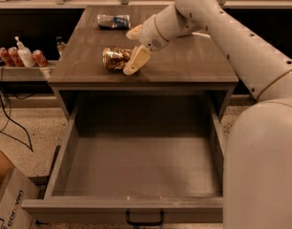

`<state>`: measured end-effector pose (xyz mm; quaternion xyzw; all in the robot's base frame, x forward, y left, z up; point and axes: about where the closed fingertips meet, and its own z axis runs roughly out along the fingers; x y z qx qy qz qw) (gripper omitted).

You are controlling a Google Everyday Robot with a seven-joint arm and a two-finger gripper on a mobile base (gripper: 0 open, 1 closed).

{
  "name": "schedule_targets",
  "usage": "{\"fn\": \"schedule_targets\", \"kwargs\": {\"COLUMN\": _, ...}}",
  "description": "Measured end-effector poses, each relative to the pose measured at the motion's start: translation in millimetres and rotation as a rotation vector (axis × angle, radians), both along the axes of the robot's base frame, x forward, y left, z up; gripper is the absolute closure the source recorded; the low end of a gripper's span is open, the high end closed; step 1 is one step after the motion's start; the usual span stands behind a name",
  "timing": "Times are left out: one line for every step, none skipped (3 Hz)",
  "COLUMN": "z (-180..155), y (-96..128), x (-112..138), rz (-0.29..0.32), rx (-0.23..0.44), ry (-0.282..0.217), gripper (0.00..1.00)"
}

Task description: Place orange can into top drawer

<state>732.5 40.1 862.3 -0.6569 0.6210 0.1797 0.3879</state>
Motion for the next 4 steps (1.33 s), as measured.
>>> {"fn": "schedule_targets", "kwargs": {"z": 18, "y": 11, "x": -12, "rz": 0.040, "rx": -0.026, "ry": -0.052, "gripper": 0.00}}
{"fn": "schedule_targets", "kwargs": {"z": 10, "y": 9, "x": -7, "rz": 0.029, "rx": -0.021, "ry": -0.029, "gripper": 0.00}}
{"fn": "schedule_targets", "kwargs": {"z": 0, "y": 4, "x": -2, "rz": 0.012, "rx": -0.002, "ry": -0.006, "gripper": 0.19}}
{"fn": "schedule_targets", "kwargs": {"z": -2, "y": 1, "x": -3, "rz": 0.005, "rx": 0.004, "ry": -0.003, "gripper": 0.43}}
